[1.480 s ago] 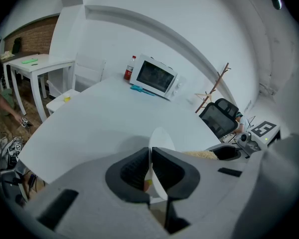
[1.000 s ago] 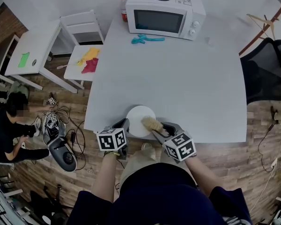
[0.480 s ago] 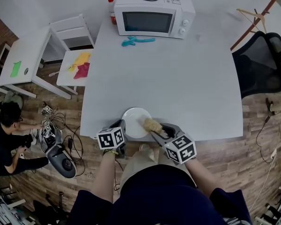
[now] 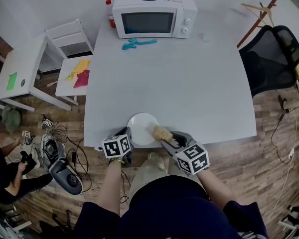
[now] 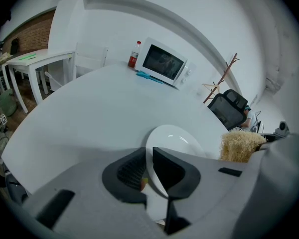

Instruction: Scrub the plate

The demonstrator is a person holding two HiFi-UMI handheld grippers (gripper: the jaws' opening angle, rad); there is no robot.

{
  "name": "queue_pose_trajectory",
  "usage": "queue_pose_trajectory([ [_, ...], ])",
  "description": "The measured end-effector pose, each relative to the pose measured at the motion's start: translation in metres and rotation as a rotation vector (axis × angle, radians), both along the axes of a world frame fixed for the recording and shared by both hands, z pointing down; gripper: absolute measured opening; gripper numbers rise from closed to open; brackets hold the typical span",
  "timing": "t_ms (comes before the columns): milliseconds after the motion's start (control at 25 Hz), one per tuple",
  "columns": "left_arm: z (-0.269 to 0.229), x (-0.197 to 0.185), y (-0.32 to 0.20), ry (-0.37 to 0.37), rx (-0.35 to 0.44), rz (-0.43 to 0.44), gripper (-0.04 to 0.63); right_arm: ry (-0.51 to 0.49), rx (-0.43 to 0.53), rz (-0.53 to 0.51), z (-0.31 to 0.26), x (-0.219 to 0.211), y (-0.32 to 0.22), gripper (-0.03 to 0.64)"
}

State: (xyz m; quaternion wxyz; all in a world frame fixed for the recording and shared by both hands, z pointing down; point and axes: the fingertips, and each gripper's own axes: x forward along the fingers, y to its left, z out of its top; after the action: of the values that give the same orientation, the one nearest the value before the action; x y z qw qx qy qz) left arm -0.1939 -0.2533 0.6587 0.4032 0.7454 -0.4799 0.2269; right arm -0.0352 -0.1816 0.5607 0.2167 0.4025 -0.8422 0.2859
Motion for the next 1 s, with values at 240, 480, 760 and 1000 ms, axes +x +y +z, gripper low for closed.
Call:
queue_pose_trajectory([
  [240,-0.008,-0.001,0.007,-0.018,0.011,0.023,0.117,-0.017,0.019,0.014,-0.010,0.003,0.010,0.183],
  [480,-0.044,0.006,0.028,-0.020,0.098,0.026,0.123,-0.058,0.084,-0.015,-0.028,0.000,0.017,0.183],
  [760,-0.105,0.028,0.083,0.022,0.222,-0.073,0.043,-0.095,0.146,-0.045,-0.053,0.013,0.057,0.183],
  [1000,-0.139,0.061,0.151,0.027,0.288,-0.099,0.018,-0.124,0.198,-0.052,-0.076,0.035,0.114,0.183],
])
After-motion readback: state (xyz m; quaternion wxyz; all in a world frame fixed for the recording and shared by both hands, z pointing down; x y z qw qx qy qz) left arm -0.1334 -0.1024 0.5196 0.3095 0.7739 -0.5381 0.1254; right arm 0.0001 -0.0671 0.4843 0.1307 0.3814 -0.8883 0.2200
